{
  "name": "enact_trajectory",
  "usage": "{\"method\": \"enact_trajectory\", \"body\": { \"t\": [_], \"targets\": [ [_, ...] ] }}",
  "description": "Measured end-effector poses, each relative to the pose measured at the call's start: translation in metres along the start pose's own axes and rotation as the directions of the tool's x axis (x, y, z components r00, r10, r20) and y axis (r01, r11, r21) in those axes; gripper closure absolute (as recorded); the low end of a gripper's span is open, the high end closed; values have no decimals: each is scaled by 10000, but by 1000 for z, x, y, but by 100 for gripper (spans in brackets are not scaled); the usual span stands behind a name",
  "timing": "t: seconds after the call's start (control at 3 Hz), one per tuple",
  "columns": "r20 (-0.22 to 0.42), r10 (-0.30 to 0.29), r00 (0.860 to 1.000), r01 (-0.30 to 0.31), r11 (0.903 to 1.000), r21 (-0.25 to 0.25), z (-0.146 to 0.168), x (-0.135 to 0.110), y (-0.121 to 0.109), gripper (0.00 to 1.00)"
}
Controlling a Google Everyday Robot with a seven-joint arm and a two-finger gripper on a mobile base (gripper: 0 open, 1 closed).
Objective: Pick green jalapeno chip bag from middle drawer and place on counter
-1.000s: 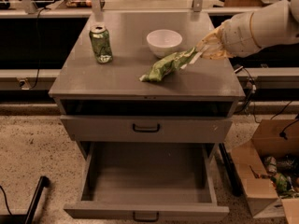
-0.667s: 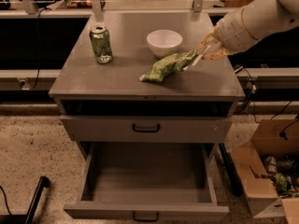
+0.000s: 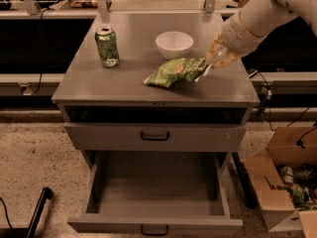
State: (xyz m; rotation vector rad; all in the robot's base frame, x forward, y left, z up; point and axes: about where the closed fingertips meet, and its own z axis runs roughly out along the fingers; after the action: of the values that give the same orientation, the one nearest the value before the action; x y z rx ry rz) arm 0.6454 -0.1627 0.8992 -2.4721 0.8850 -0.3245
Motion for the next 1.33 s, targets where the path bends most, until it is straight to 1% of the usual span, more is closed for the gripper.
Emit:
{"method": "enact_trajectory", "body": {
  "t": [0.33, 1.0, 1.33],
  "targets": [
    [42, -16, 10000, 16, 10000, -2, 3, -1, 0, 58],
    [114, -34, 9999, 34, 10000, -31, 8, -2, -1, 13],
    [147, -40, 9999, 41, 10000, -43, 11, -3, -1, 0]
  ]
}}
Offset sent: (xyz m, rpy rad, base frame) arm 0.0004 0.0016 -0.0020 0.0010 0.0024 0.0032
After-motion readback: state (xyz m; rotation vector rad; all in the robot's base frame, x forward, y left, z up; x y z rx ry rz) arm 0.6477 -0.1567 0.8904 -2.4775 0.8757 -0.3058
